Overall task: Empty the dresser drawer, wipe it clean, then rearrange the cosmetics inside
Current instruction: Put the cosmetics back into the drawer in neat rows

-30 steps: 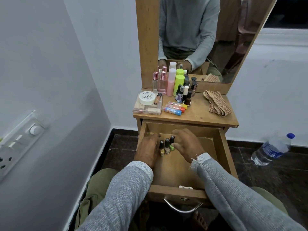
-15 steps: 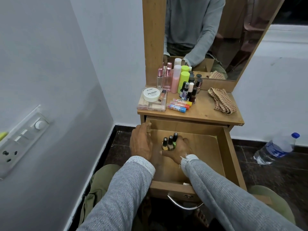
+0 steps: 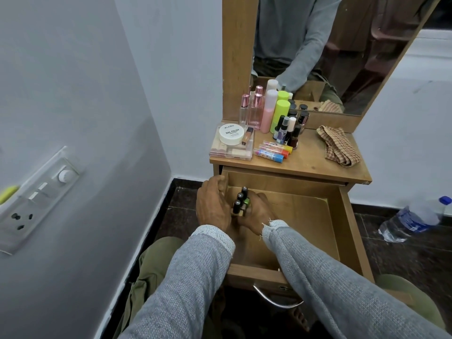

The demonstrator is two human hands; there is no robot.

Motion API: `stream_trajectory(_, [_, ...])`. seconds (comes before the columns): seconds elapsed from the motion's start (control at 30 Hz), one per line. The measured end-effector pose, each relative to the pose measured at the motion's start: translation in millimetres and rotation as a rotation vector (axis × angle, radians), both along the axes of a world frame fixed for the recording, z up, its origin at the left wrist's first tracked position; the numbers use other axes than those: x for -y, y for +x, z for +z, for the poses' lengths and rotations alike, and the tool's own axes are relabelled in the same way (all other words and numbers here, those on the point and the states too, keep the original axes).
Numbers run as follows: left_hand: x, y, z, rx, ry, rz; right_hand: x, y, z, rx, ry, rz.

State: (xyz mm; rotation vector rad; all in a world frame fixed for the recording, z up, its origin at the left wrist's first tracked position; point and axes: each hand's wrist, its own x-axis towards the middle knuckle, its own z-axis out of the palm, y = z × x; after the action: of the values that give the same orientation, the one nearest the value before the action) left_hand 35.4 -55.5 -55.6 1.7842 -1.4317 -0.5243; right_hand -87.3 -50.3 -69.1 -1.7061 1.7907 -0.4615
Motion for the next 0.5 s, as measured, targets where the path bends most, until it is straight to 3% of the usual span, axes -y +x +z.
stream_trajectory(0.5, [4.3, 1.1, -1.5, -0.011, 0.020, 0.009, 30.9, 15.3, -21.1, 0.075, -0.121, -0.009])
